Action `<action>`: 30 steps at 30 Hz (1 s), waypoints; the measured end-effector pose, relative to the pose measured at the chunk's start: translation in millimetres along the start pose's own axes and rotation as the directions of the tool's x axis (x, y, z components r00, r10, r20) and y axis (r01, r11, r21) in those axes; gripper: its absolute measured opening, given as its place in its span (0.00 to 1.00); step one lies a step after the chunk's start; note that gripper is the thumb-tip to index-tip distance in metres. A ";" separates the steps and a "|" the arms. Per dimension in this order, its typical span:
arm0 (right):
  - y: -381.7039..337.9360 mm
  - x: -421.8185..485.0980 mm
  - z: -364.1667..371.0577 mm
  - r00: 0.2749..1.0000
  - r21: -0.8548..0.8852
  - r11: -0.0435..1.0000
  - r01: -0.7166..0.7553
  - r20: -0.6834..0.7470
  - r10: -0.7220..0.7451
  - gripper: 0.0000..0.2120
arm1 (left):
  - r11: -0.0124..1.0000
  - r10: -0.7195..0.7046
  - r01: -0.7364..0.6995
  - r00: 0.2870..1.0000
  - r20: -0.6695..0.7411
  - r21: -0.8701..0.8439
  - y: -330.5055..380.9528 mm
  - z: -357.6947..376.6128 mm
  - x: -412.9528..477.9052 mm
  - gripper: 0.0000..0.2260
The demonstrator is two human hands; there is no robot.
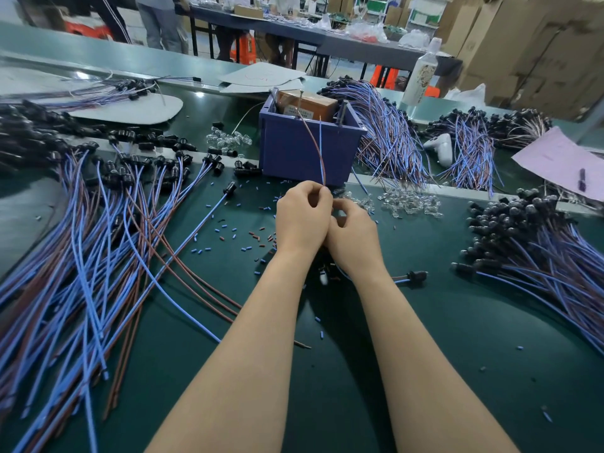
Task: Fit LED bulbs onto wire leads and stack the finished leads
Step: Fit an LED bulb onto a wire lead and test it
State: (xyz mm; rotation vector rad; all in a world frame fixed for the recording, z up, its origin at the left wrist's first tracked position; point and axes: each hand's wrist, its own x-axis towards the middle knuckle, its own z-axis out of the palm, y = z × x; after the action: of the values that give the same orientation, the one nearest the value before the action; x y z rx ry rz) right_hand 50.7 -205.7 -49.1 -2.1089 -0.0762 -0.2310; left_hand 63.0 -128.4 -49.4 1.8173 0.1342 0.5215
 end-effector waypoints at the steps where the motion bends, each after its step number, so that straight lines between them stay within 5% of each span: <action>1: -0.2 -0.2 -0.3 1.000 -0.002 1.000 -0.002 0.001 0.002 0.09 | 1.000 0.004 -0.004 1.000 0.001 0.006 -0.1 0.1 0.0 0.07; 6: -0.5 -0.3 -0.6 0.999 0.005 0.999 -0.043 -0.009 0.043 0.03 | 1.000 0.014 -0.014 1.000 0.001 0.001 1.0 0.5 -1.0 0.07; 30: -4.8 -1.2 1.8 0.997 0.004 0.998 -0.060 -0.055 0.060 0.07 | 1.000 -0.001 0.001 1.000 -0.018 -0.009 3.5 -0.3 -2.1 0.06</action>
State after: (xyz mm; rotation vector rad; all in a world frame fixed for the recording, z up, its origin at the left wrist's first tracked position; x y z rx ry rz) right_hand 49.0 -201.6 -46.3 -2.0978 0.0201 -0.2531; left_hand 60.4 -129.9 -46.7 1.8036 0.1450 0.5375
